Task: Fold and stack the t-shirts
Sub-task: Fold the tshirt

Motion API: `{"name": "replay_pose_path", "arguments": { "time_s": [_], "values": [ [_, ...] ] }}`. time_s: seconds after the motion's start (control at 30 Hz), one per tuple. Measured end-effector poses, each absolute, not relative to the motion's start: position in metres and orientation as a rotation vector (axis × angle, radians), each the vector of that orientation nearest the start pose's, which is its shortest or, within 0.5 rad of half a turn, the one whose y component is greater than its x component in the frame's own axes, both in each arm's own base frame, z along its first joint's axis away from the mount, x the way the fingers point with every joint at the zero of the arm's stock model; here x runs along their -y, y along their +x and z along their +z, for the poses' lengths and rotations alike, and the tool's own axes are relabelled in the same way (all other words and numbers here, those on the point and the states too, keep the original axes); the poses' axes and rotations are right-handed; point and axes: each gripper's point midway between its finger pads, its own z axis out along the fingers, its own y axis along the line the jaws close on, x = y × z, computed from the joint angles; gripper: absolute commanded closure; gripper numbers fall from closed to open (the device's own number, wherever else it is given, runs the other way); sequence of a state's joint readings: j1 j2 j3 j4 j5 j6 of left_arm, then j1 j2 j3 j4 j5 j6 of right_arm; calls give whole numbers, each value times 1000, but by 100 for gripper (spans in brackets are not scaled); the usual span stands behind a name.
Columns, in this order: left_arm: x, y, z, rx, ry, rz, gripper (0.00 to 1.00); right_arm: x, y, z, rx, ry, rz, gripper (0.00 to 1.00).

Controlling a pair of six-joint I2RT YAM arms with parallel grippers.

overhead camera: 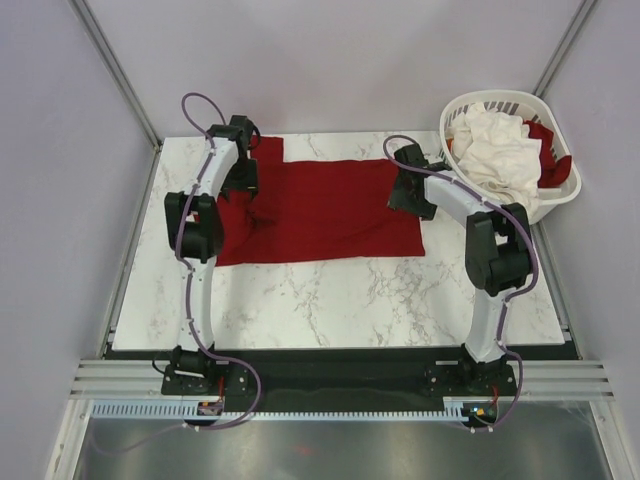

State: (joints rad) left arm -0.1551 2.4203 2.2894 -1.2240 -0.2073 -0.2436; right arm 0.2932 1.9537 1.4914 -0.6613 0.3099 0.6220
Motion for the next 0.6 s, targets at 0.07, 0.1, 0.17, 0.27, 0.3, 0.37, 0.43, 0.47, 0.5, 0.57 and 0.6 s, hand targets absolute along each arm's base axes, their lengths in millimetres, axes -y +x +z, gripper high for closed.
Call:
{"name": "replay_pose_path", "arguments": {
  "time_s": [0.07,0.1,0.17,0.27,0.3,0.37,0.43,0.47,0.5,0.57,0.6],
  "values": [
    [34,482,64,-2879,-194,250,22,-94,439,60,-2550,538,-124,5],
    [26,482,67,-2872,-215,269,22,-92,439,60,-2550,543,-136,2],
    [14,481,75,-2848,-242,297,28,-90,440,64,-2536,546,-149,2],
    [9,467,99,-2805,-243,345,39,-91,441,74,-2508,540,-159,2],
    [11,459,108,-2788,-232,355,41,-92,440,80,-2494,534,-159,2],
    [20,444,127,-2743,-198,360,54,-98,437,93,-2466,514,-149,2],
    [32,425,139,-2713,-152,362,56,-106,429,105,-2446,486,-125,3],
    [39,415,142,-2707,-119,364,57,-111,425,111,-2432,470,-104,4],
    [46,407,144,-2702,-90,365,57,-117,419,115,-2421,451,-75,4],
    [62,399,137,-2703,-27,360,55,-127,405,117,-2415,415,-5,10],
    [70,396,130,-2709,3,359,54,-131,398,115,-2419,403,24,13]
  ]
}}
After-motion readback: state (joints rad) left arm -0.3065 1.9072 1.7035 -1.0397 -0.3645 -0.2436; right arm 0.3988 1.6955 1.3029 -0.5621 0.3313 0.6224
